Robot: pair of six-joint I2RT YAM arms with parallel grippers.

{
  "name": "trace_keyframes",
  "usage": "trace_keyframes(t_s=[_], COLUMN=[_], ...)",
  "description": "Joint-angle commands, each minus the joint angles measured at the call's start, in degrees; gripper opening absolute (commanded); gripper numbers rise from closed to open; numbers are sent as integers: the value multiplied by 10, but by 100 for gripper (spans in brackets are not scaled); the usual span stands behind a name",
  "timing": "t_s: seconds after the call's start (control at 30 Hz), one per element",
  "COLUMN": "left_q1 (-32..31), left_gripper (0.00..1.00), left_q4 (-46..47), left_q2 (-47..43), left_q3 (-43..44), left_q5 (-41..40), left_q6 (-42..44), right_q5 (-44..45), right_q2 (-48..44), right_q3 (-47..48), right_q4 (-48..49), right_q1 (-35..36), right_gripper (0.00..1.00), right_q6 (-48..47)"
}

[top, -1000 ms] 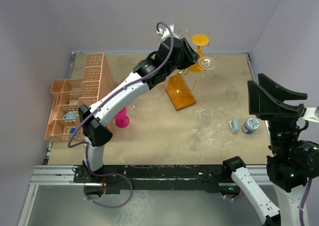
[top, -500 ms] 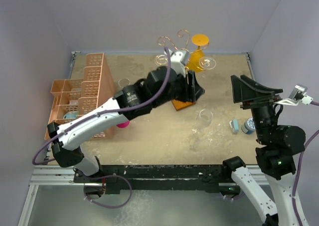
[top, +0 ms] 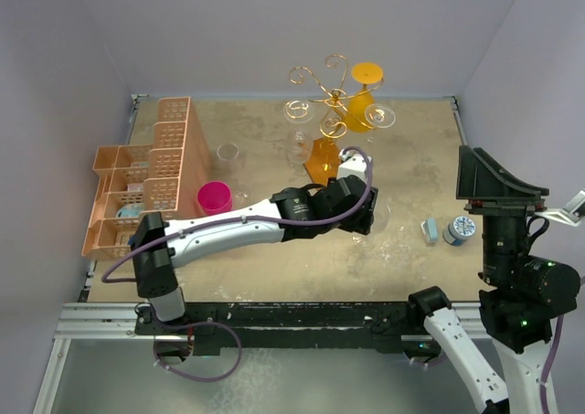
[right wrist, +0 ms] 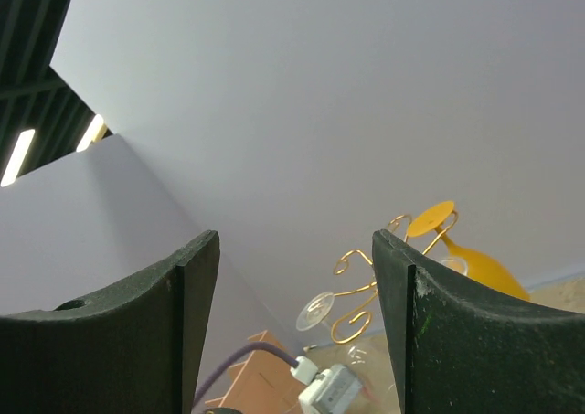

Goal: Place the wine glass upside down on the wine glass rack

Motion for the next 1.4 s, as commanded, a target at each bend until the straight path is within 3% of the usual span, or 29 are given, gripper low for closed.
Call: trace_keyframes(t_s=[0.0,0.2,0.6,0.67,0.73,0.97,1.17,1.37], left_q1=[0,5,16,16,17,17,17,17], left_gripper=[59,56,40,36,24,0,0,0], left_q4=[12,-1,-101,-116,-127,-139,-102,31], left_q2=[39,84,190,198,194,153,71,-66], left_q3=[62,94,202,214,213,198,131,2], left_q5=[-47,-76,-74,-63,-62,-80,-83,-83], left_q6=[-23,-49,-69,-59,-51,-35,-31,-35], right_q5=[32,49,36,32,34,26,3,-30], right_q2=[0,-10,-18,-19,-21,-12,-11,-15], right_q3=[3,4,3,1,-3,-1,-4,-22], right_q4=[-1,-11,-24,-24,-23,-17,-9,24], right_q1=[2,2,2,2,2,2,2,2], right_gripper=[70,70,70,70,70,70,70,70], right_q6=[-7,-28,-31,-29,-27,-20,-5,9])
